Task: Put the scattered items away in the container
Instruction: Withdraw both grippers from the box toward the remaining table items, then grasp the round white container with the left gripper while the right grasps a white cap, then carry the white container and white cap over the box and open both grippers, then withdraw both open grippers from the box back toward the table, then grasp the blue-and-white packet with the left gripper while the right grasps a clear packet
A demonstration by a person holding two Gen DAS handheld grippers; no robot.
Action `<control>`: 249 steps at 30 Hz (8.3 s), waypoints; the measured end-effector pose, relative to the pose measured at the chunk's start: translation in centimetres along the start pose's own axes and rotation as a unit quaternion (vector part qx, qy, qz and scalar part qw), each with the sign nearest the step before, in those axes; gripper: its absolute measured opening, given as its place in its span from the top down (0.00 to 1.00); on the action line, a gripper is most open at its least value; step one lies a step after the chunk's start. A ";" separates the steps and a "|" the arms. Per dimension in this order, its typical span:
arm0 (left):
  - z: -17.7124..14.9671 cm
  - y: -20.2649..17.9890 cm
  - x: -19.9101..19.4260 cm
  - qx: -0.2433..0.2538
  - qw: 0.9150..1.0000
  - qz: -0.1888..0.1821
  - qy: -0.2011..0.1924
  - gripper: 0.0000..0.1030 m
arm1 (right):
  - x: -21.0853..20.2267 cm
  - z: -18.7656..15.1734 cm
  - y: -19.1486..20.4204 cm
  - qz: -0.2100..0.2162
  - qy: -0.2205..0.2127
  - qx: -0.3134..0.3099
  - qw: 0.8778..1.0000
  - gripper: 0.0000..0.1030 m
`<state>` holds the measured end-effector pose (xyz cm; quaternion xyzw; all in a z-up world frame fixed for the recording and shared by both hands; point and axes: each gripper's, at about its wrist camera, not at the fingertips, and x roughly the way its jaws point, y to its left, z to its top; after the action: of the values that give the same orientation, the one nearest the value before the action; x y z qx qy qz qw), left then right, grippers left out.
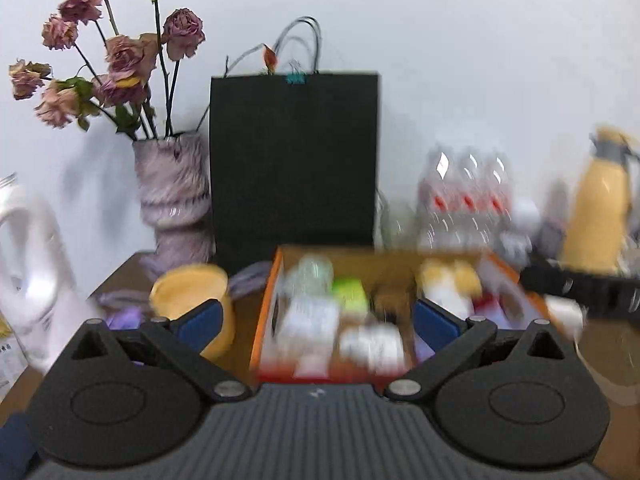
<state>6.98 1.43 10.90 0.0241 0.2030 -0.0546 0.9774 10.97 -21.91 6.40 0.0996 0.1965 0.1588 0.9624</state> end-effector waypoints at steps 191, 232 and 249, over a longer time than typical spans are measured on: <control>1.5 -0.1 1.6 0.020 0.998 0.036 -0.047 0.00 | 0.4 1.3 -1.5 -0.049 -0.024 -0.049 0.997 0.03; -7.0 -4.5 9.6 -0.069 0.976 -0.142 0.152 0.81 | 3.3 -10.5 -3.9 -0.051 0.150 -0.072 0.985 0.40; -8.8 -1.7 -4.0 -0.048 0.993 -0.094 0.052 0.92 | -0.4 -11.4 -3.8 -0.071 0.139 -0.067 0.986 0.84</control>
<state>-0.30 0.70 4.38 -0.0395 0.2571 -0.1347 0.9561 6.96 -24.12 -4.75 -0.0025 0.3235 0.1154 0.9392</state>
